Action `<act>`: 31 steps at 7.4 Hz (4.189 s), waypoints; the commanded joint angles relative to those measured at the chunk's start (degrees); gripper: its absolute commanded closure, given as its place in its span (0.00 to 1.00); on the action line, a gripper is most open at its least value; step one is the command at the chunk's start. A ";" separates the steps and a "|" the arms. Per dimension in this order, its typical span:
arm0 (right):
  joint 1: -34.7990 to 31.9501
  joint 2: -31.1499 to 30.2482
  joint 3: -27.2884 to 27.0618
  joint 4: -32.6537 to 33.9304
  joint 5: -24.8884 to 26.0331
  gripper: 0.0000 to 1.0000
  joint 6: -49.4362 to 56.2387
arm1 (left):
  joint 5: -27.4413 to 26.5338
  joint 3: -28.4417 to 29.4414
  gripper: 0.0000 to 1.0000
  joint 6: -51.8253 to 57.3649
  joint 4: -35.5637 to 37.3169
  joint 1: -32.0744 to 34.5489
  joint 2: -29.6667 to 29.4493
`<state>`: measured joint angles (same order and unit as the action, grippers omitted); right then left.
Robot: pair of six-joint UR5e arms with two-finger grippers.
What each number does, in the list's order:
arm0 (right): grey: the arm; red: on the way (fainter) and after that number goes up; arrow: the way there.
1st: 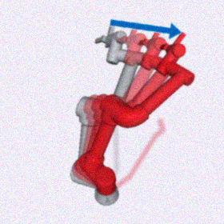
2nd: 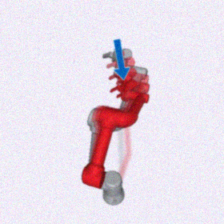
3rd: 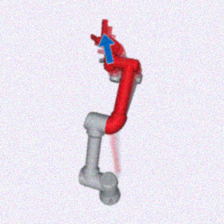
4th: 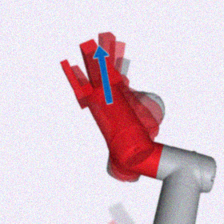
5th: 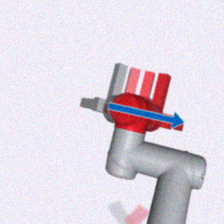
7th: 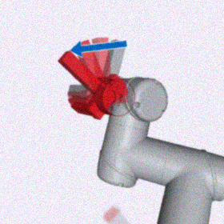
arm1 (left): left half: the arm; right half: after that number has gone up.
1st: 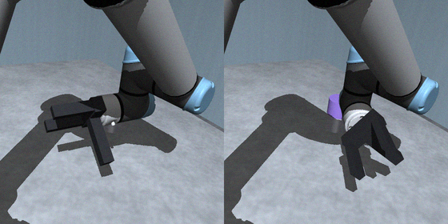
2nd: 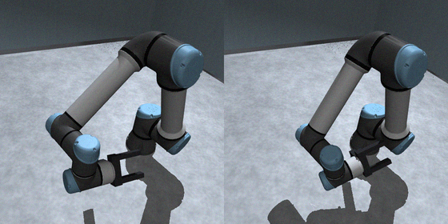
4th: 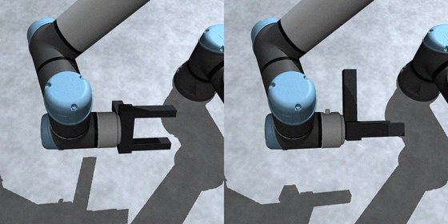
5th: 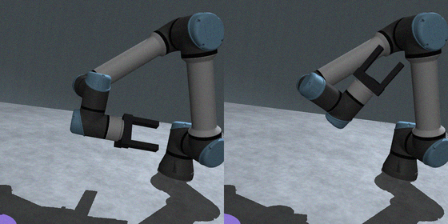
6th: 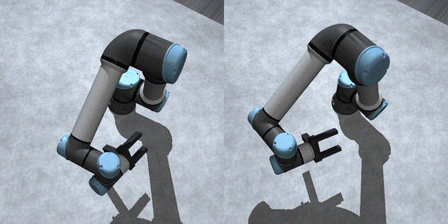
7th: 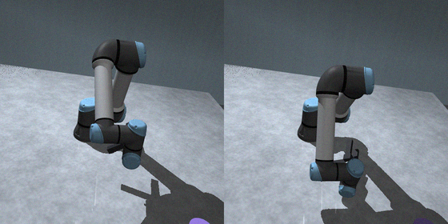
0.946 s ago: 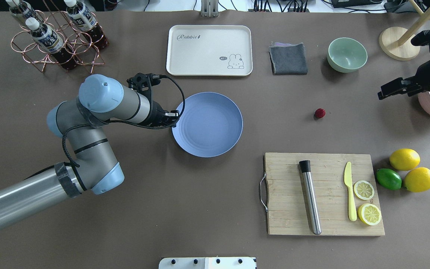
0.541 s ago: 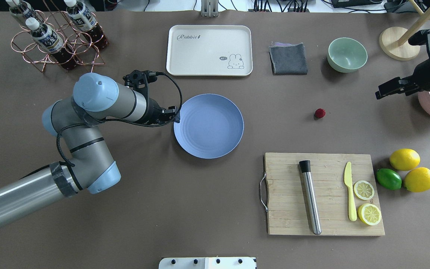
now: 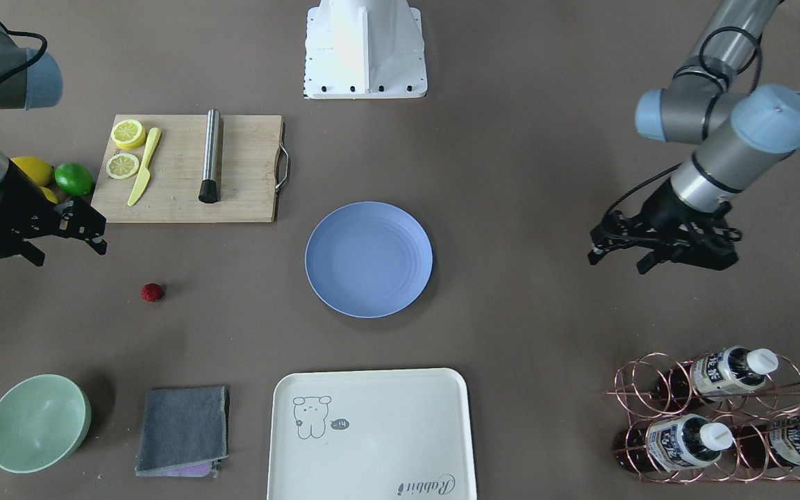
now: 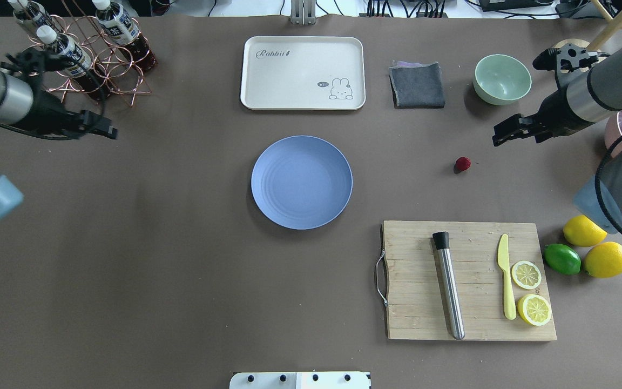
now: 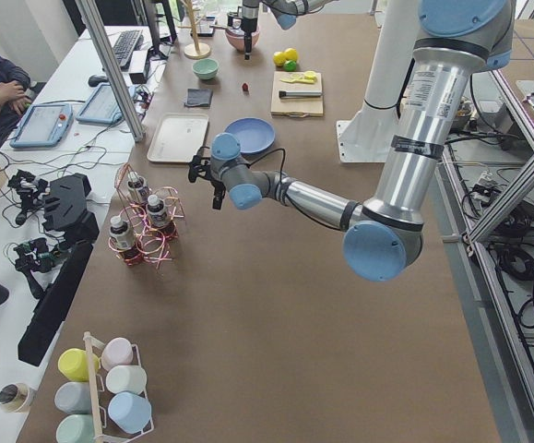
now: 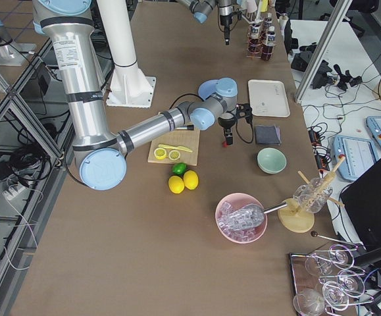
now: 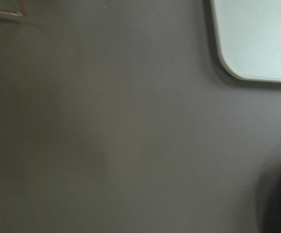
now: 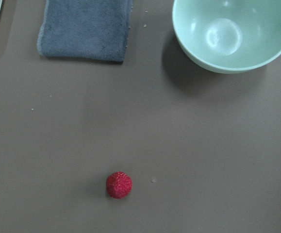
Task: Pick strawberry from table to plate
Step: 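Release the plate and withdraw the left arm while the right gripper lowers toward the strawberry, then close the right gripper on the red strawberry and lift it, then carry the strawberry with the right gripper over the blue plate and lower it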
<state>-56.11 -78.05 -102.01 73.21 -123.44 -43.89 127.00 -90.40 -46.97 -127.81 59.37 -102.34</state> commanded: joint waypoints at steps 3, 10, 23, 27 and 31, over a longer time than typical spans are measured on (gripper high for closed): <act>4.69 7.01 3.90 5.44 3.64 0.01 -2.08 | 3.60 0.75 0.01 45.29 16.84 24.43 9.79; 7.15 9.85 15.68 -1.11 8.39 0.16 -3.65 | 5.01 -0.21 0.01 48.99 18.03 27.64 11.90; 10.84 15.79 2.78 11.58 9.18 1.00 -16.72 | 5.36 -0.04 0.01 48.29 18.82 28.17 12.34; 22.49 28.18 8.82 11.69 17.57 1.00 -36.04 | 5.36 -0.21 0.01 48.11 19.09 28.61 13.13; 27.37 35.85 19.28 8.72 23.94 1.00 -40.04 | 5.89 -0.39 0.01 48.11 18.91 28.70 13.57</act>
<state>-29.15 -44.78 -87.01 83.87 -100.82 -83.13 132.82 -90.70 1.14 -108.79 88.04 -88.92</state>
